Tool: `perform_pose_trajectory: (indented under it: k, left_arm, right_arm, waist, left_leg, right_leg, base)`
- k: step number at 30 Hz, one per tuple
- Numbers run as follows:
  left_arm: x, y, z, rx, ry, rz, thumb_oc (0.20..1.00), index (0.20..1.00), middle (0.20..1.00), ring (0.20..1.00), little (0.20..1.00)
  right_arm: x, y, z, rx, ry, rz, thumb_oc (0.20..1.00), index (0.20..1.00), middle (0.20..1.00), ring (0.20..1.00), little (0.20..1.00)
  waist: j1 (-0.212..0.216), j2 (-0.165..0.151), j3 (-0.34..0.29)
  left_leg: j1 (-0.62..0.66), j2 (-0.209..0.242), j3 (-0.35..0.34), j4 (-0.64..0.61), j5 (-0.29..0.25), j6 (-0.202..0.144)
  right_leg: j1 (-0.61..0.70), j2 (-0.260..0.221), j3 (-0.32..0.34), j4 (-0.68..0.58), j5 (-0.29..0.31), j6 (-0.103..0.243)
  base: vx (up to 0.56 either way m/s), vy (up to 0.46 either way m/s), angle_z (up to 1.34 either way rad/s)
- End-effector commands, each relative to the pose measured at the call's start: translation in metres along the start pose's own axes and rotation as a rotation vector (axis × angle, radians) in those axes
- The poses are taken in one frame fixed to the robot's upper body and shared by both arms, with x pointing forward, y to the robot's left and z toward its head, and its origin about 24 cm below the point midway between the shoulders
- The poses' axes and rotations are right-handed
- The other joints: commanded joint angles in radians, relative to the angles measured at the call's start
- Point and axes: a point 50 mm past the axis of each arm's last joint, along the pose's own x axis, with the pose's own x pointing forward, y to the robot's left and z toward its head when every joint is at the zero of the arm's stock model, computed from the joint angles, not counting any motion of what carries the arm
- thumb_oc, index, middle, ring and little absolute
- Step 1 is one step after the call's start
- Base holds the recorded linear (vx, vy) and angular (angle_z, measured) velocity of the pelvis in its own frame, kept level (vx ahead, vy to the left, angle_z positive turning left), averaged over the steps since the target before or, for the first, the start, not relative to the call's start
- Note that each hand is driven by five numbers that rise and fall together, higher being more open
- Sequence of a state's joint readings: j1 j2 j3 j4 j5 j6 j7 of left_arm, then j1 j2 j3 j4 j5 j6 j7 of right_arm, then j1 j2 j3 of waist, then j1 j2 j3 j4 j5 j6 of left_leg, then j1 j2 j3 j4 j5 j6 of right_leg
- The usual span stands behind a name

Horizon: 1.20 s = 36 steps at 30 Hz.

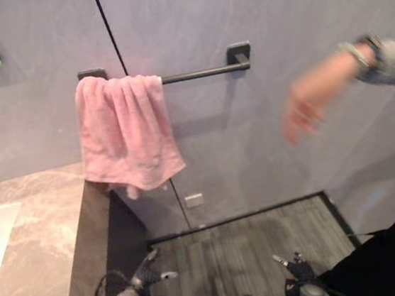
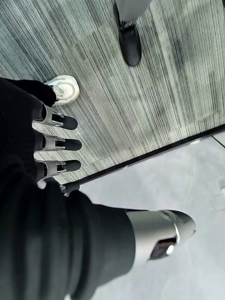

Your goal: Put brush and paste in cup on sink, flatten towel.

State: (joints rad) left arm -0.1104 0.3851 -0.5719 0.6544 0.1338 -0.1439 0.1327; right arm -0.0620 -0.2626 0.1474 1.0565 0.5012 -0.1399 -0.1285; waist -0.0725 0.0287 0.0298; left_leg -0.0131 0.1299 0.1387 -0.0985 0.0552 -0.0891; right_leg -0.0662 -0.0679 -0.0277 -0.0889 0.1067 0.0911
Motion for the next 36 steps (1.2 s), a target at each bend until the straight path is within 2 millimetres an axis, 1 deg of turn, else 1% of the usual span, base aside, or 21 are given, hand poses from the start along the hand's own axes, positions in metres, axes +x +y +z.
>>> perform_pose_trajectory:
  k: [1, 3, 4, 5, 6, 8, 9, 10, 11, 13, 16, 17, 19, 21, 22, 23, 24, 25, 29, 34, 36]
  left_arm:
    - [0.011, 0.030, 0.041, 0.274, -0.212, -0.069, 1.000, 1.000, 1.000, 1.000, 1.000]
    - [0.010, 0.037, 0.053, 0.323, -0.263, -0.074, 1.000, 1.000, 1.000, 1.000, 1.000]
    - [0.001, 0.060, 0.090, 0.426, -0.420, -0.056, 1.000, 1.000, 1.000, 1.000, 1.000]
    - [-0.010, 0.076, 0.106, 0.459, -0.487, -0.040, 1.000, 1.000, 1.000, 1.000, 1.000]
    - [-0.011, 0.077, 0.106, 0.459, -0.483, -0.041, 1.000, 1.000, 1.000, 1.000, 1.000]
    - [-0.054, 0.118, 0.130, 0.535, -0.603, -0.020, 1.000, 1.000, 1.000, 1.000, 1.000]
    - [-0.065, 0.129, 0.134, 0.538, -0.621, -0.016, 1.000, 1.000, 1.000, 1.000, 1.000]
    - [-0.067, 0.130, 0.134, 0.536, -0.618, -0.014, 1.000, 1.000, 1.000, 1.000, 1.000]
    - [-0.087, 0.146, 0.139, 0.497, -0.648, -0.042, 1.000, 1.000, 1.000, 1.000, 1.000]
    - [-0.108, 0.164, 0.141, 0.411, -0.638, -0.096, 1.000, 1.000, 1.000, 1.000, 1.000]
    - [-0.128, 0.186, 0.130, 0.341, -0.555, -0.119, 1.000, 1.000, 1.000, 1.000, 1.000]
    - [-0.128, 0.186, 0.130, 0.341, -0.554, -0.118, 1.000, 1.000, 1.000, 1.000, 1.000]
    - [-0.134, 0.224, 0.108, 0.369, -0.442, 0.112, 1.000, 1.000, 1.000, 1.000, 1.000]
    - [-0.135, 0.249, 0.099, 0.362, -0.392, 0.242, 1.000, 1.000, 1.000, 1.000, 1.000]
    - [-0.133, 0.262, 0.097, 0.360, -0.372, 0.307, 1.000, 1.000, 1.000, 1.000, 1.000]
    - [-0.132, 0.262, 0.098, 0.360, -0.375, 0.305, 1.000, 1.000, 1.000, 1.000, 1.000]
    - [-0.128, 0.268, 0.110, 0.369, -0.404, 0.310, 1.000, 1.000, 1.000, 1.000, 1.000]
    - [-0.127, 0.268, 0.110, 0.370, -0.405, 0.309, 1.000, 1.000, 1.000, 1.000, 1.000]
    - [-0.115, 0.285, 0.127, 0.404, -0.391, 0.330, 1.000, 1.000, 1.000, 1.000, 1.000]
    - [-0.082, 0.305, 0.142, 0.253, -0.428, 0.454, 1.000, 1.000, 1.000, 1.000, 1.000]
    - [-0.079, 0.307, 0.150, 0.247, -0.449, 0.461, 1.000, 1.000, 1.000, 1.000, 1.000]
  right_arm:
    - [0.006, -0.002, 0.028, 0.105, -0.100, -0.011, 1.000, 1.000, 1.000, 1.000, 1.000]
    - [0.006, -0.002, 0.032, 0.114, -0.113, -0.006, 1.000, 1.000, 1.000, 1.000, 1.000]
    - [0.007, -0.002, 0.050, 0.088, -0.181, 0.024, 1.000, 1.000, 1.000, 1.000, 1.000]
    - [0.006, 0.001, 0.057, 0.061, -0.208, 0.057, 1.000, 1.000, 1.000, 1.000, 1.000]
    - [0.006, 0.002, 0.057, 0.060, -0.207, 0.058, 1.000, 1.000, 1.000, 1.000, 1.000]
    - [0.007, 0.003, 0.091, -0.103, -0.309, 0.125, 1.000, 1.000, 1.000, 1.000, 1.000]
    - [0.006, 0.003, 0.110, -0.165, -0.366, 0.144, 1.000, 1.000, 1.000, 1.000, 1.000]
    - [0.006, 0.005, 0.110, -0.167, -0.366, 0.148, 1.000, 1.000, 1.000, 1.000, 1.000]
    - [0.002, 0.007, 0.139, -0.228, -0.452, 0.180, 1.000, 1.000, 1.000, 1.000, 1.000]
    - [-0.006, 0.015, 0.162, -0.320, -0.532, 0.238, 1.000, 1.000, 1.000, 1.000, 1.000]
    - [-0.026, 0.028, 0.211, -0.527, -0.692, 0.316, 1.000, 1.000, 1.000, 1.000, 1.000]
    - [-0.026, 0.028, 0.211, -0.527, -0.692, 0.317, 1.000, 1.000, 1.000, 1.000, 1.000]
    - [-0.040, 0.034, 0.256, -0.576, -0.813, 0.291, 1.000, 1.000, 1.000, 1.000, 1.000]
    - [-0.050, 0.047, 0.281, -0.583, -0.882, 0.298, 1.000, 1.000, 1.000, 1.000, 1.000]
    - [-0.064, 0.062, 0.303, -0.596, -0.953, 0.314, 1.000, 1.000, 1.000, 1.000, 1.000]
    - [-0.063, 0.060, 0.303, -0.595, -0.953, 0.310, 1.000, 1.000, 1.000, 1.000, 1.000]
    - [-0.076, 0.074, 0.324, -0.569, -1.015, 0.317, 1.000, 1.000, 1.000, 1.000, 1.000]
    - [-0.076, 0.073, 0.324, -0.568, -1.015, 0.316, 1.000, 1.000, 1.000, 1.000, 1.000]
    - [-0.103, 0.095, 0.367, -0.603, -1.123, 0.266, 1.000, 1.000, 1.000, 1.000, 1.000]
    - [-0.117, 0.124, 0.389, -0.609, -1.140, 0.263, 1.000, 1.000, 1.000, 1.000, 1.000]
    - [-0.121, 0.127, 0.393, -0.609, -1.151, 0.255, 1.000, 1.000, 1.000, 1.000, 1.000]
  waist:
    - [-0.020, -0.031, 0.005]
    - [-0.020, -0.030, 0.006]
    - [-0.016, -0.025, 0.009]
    - [-0.008, -0.027, 0.013]
    - [-0.010, -0.027, 0.011]
    - [0.019, -0.026, 0.015]
    - [0.034, -0.024, 0.014]
    - [0.030, -0.025, 0.015]
    - [0.048, -0.020, 0.017]
    - [0.065, -0.016, 0.021]
    - [0.088, -0.012, 0.028]
    - [0.087, -0.012, 0.028]
    - [0.128, -0.013, 0.043]
    - [0.142, -0.016, 0.051]
    - [0.145, -0.019, 0.060]
    - [0.149, -0.019, 0.059]
    - [0.147, -0.019, 0.065]
    - [0.148, -0.019, 0.064]
    - [0.129, -0.017, 0.080]
    - [0.112, -0.024, 0.095]
    - [0.112, -0.025, 0.097]
  left_leg:
    - [0.028, 0.054, 0.023, 0.011, -0.011, -0.059]
    - [0.028, 0.054, 0.024, 0.011, -0.012, -0.058]
    - [0.025, 0.053, 0.023, 0.011, -0.011, -0.059]
    - [0.017, 0.053, 0.020, 0.011, 0.000, -0.059]
    - [0.022, 0.054, 0.020, 0.011, -0.008, -0.060]
    - [0.017, 0.052, 0.006, 0.011, -0.003, -0.063]
    - [0.015, 0.050, 0.002, 0.011, -0.001, -0.063]
    - [0.016, 0.050, 0.002, 0.011, -0.002, -0.063]
    - [0.013, 0.046, -0.005, 0.011, 0.003, -0.063]
    - [0.008, 0.044, -0.008, 0.011, 0.010, -0.061]
    - [-0.010, 0.037, -0.019, 0.011, 0.021, -0.057]
    - [-0.010, 0.037, -0.019, 0.011, 0.021, -0.057]
    - [-0.036, 0.027, -0.034, 0.011, 0.033, -0.051]
    - [-0.053, 0.021, -0.034, 0.011, 0.037, -0.049]
    - [-0.074, 0.020, -0.030, 0.011, 0.041, -0.049]
    - [-0.076, 0.020, -0.030, 0.011, 0.042, -0.049]
    - [-0.108, 0.021, -0.031, 0.011, 0.052, -0.051]
    - [-0.108, 0.021, -0.031, 0.011, 0.052, -0.051]
    - [-0.184, 0.019, -0.037, 0.011, 0.071, -0.062]
    - [-0.213, 0.018, -0.020, 0.011, 0.071, -0.063]
    - [-0.216, 0.018, -0.022, 0.011, 0.071, -0.063]
  right_leg:
    - [0.015, -0.106, 0.034, 0.002, -0.014, 0.103]
    - [0.013, -0.106, 0.036, 0.002, -0.012, 0.105]
    - [0.012, -0.109, 0.034, 0.002, -0.010, 0.107]
    - [0.007, -0.110, 0.030, 0.002, -0.001, 0.106]
    - [0.012, -0.111, 0.029, 0.002, -0.009, 0.107]
    - [0.020, -0.114, 0.015, 0.002, -0.010, 0.106]
    - [0.023, -0.116, 0.011, 0.002, -0.008, 0.106]
    - [0.023, -0.116, 0.011, 0.002, -0.008, 0.106]
    - [0.024, -0.118, 0.007, 0.002, -0.006, 0.107]
    - [0.022, -0.121, 0.006, 0.002, -0.001, 0.105]
    - [0.009, -0.122, 0.005, 0.002, 0.008, 0.105]
    - [0.009, -0.122, 0.005, 0.002, 0.008, 0.105]
    - [-0.014, -0.126, 0.002, 0.002, 0.018, 0.109]
    - [-0.034, -0.128, 0.004, 0.002, 0.027, 0.113]
    - [-0.056, -0.131, 0.007, 0.002, 0.035, 0.115]
    - [-0.058, -0.131, 0.007, 0.002, 0.036, 0.115]
    - [-0.089, -0.132, 0.008, 0.002, 0.048, 0.117]
    - [-0.089, -0.132, 0.008, 0.002, 0.048, 0.117]
    - [-0.154, -0.133, 0.004, 0.002, 0.064, 0.120]
    - [-0.191, -0.139, 0.021, 0.002, 0.082, 0.125]
    - [-0.195, -0.139, 0.022, 0.002, 0.083, 0.125]
  base:
    - [-0.04, 0.002, -0.15]
    - [-0.02, 0.001, -0.12]
    - [-0.06, -0.006, -0.04]
    - [0.00, 0.000, 0.00]
    - [0.00, 0.000, 0.00]
    - [0.00, 0.000, 0.00]
    - [-0.01, 0.003, 0.07]
    - [-0.02, 0.018, 0.16]
    - [-0.02, 0.025, 0.21]
    - [-0.03, 0.023, 0.16]
    - [-0.02, 0.022, 0.10]
    - [-0.02, 0.014, 0.10]
    - [-0.03, 0.027, 0.14]
    - [-0.02, 0.042, 0.12]
    - [-0.01, 0.037, 0.09]
    - [-0.03, 0.052, -0.03]
    - [0.00, 0.000, 0.00]
    - [-0.04, 0.037, 0.00]
    - [0.01, 0.038, 0.01]
    - [0.05, 0.046, -0.05]
    - [0.04, 0.043, -0.05]
